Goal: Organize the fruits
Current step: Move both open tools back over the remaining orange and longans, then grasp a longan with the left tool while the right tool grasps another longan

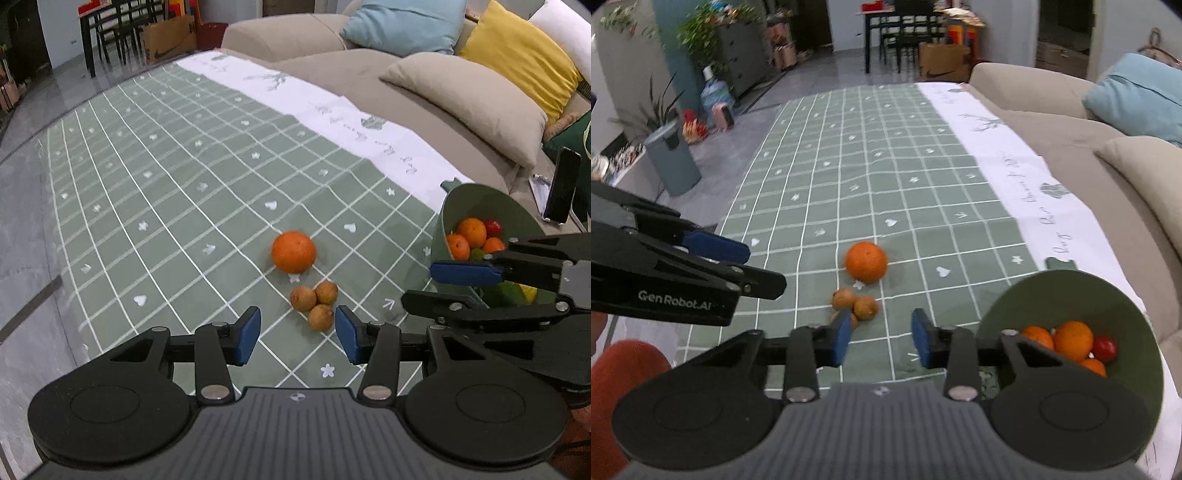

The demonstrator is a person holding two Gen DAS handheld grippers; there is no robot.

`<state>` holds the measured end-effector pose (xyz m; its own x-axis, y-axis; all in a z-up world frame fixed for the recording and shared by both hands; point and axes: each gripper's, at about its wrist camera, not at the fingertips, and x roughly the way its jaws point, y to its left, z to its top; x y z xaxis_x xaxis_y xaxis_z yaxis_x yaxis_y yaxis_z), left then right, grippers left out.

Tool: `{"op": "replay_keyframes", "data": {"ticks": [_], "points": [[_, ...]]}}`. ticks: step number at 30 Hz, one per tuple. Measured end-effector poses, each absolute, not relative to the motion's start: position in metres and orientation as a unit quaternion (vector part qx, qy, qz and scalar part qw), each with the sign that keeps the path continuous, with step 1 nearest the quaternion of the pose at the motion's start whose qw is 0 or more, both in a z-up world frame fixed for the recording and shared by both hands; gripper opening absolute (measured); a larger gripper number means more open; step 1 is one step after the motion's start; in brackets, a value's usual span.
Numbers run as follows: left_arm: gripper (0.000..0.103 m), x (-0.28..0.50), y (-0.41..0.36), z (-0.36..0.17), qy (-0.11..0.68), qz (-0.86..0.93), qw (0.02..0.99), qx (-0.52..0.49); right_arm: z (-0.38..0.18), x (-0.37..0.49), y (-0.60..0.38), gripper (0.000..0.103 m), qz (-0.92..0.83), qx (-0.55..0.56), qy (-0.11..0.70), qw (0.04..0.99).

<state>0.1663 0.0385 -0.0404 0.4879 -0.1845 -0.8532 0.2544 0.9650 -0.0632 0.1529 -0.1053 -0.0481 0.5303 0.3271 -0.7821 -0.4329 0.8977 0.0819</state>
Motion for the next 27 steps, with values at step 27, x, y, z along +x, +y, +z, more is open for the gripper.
{"op": "replay_keyframes", "data": {"ticks": [27], "points": [[0.036,0.225,0.016,-0.131,0.581,-0.157,0.799,-0.008,-0.105,0.183,-0.091,0.018,0.231,-0.154,0.465,0.841]]}}
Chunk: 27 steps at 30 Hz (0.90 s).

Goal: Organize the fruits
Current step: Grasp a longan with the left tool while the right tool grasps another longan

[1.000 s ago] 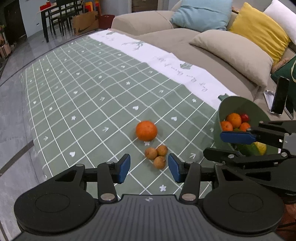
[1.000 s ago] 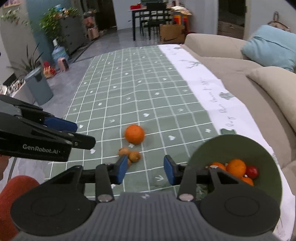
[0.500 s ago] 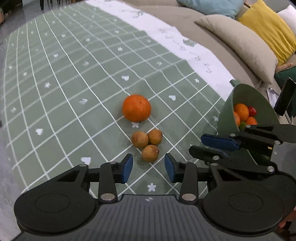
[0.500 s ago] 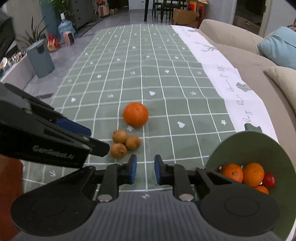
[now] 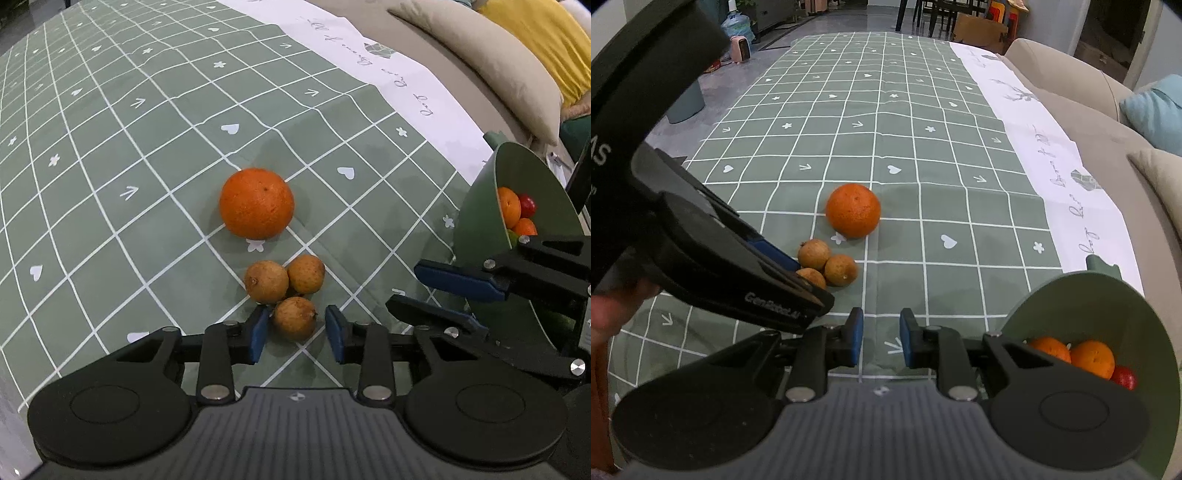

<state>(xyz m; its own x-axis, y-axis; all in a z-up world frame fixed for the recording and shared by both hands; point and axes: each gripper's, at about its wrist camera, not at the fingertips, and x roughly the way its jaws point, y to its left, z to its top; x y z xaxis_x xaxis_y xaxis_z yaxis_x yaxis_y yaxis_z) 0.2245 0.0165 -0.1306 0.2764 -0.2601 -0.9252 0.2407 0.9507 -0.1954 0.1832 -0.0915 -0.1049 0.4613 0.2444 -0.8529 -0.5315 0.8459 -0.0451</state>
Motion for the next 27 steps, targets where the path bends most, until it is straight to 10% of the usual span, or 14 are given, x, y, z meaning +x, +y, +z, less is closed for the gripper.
{"op": "replay_keyframes", "data": {"ticks": [27], "points": [[0.028,0.191,0.075,-0.096,0.56,-0.086,0.823,-0.039,-0.117,0.199,-0.054,0.021,0.274,-0.159,0.444,0.838]]}}
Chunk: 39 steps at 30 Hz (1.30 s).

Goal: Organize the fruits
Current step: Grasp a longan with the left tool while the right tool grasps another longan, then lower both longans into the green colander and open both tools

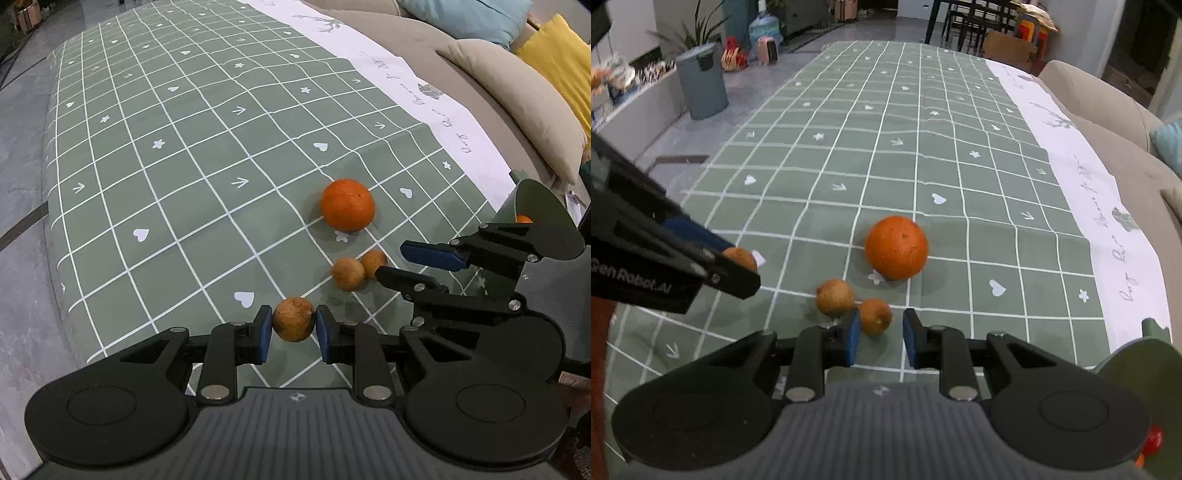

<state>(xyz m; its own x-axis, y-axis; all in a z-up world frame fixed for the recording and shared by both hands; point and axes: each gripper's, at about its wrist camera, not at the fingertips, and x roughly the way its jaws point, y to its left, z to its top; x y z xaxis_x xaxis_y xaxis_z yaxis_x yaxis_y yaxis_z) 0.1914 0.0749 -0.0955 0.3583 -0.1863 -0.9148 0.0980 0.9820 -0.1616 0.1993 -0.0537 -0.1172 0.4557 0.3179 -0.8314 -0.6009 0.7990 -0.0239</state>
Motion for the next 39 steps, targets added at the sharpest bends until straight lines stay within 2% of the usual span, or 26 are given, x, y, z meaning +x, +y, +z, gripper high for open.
{"op": "replay_keyframes", "data": {"ticks": [18,29,39], "points": [[0.028,0.182,0.075,-0.087,0.552,-0.087,0.828,-0.047,-0.134,0.208,-0.049,0.019,0.268,-0.138,0.469,0.83],[0.028,0.172,0.049,-0.055,0.521,-0.112,0.845,-0.048,-0.076,0.171,-0.082,0.019,0.256,-0.109,0.429,0.859],[0.028,0.17,-0.019,-0.019,0.484,-0.178,0.857,-0.016,-0.027,0.135,-0.158,0.019,0.195,-0.065,0.409,0.889]]}}
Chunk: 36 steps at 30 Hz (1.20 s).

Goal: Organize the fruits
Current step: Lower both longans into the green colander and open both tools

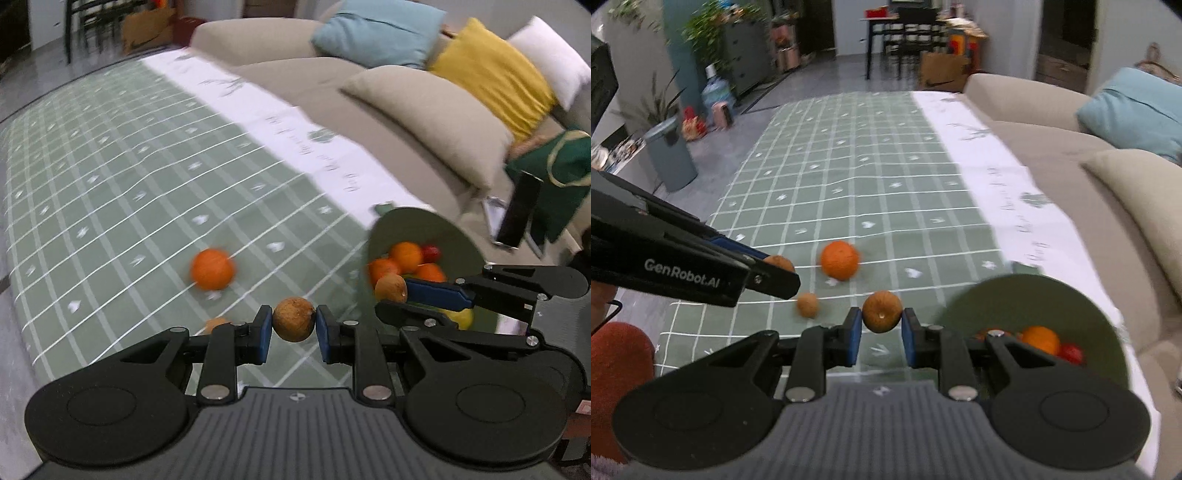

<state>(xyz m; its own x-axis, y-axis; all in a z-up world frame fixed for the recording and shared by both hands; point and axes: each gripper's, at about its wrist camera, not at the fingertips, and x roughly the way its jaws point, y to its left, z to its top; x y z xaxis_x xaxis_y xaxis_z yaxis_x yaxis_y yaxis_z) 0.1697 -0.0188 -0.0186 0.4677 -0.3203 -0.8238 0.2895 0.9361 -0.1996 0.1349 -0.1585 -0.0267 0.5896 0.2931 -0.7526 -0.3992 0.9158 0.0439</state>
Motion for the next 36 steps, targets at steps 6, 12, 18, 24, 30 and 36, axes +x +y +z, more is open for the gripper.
{"op": "replay_keyframes", "data": {"ticks": [6,12,18,24,30,36], "points": [[0.028,0.172,-0.066,-0.012,0.476,-0.219,0.851,0.015,-0.017,0.117,-0.208,0.019,0.144,-0.05,0.409,0.9],[0.028,0.182,-0.11,-0.015,0.476,-0.249,0.842,0.045,-0.022,0.108,-0.256,0.019,0.082,-0.025,0.425,0.901],[0.028,0.198,-0.143,-0.031,0.489,-0.256,0.83,0.079,-0.037,0.123,-0.281,0.019,0.041,-0.002,0.447,0.894],[0.028,0.218,-0.163,-0.049,0.511,-0.26,0.815,0.081,-0.052,0.139,-0.288,0.019,0.03,0.006,0.474,0.88],[0.028,0.236,-0.175,-0.067,0.535,-0.259,0.799,0.089,-0.065,0.154,-0.293,0.019,0.025,0.014,0.491,0.871],[0.028,0.246,-0.184,-0.082,0.55,-0.257,0.789,0.096,-0.072,0.161,-0.297,0.019,0.023,0.019,0.501,0.865]]}}
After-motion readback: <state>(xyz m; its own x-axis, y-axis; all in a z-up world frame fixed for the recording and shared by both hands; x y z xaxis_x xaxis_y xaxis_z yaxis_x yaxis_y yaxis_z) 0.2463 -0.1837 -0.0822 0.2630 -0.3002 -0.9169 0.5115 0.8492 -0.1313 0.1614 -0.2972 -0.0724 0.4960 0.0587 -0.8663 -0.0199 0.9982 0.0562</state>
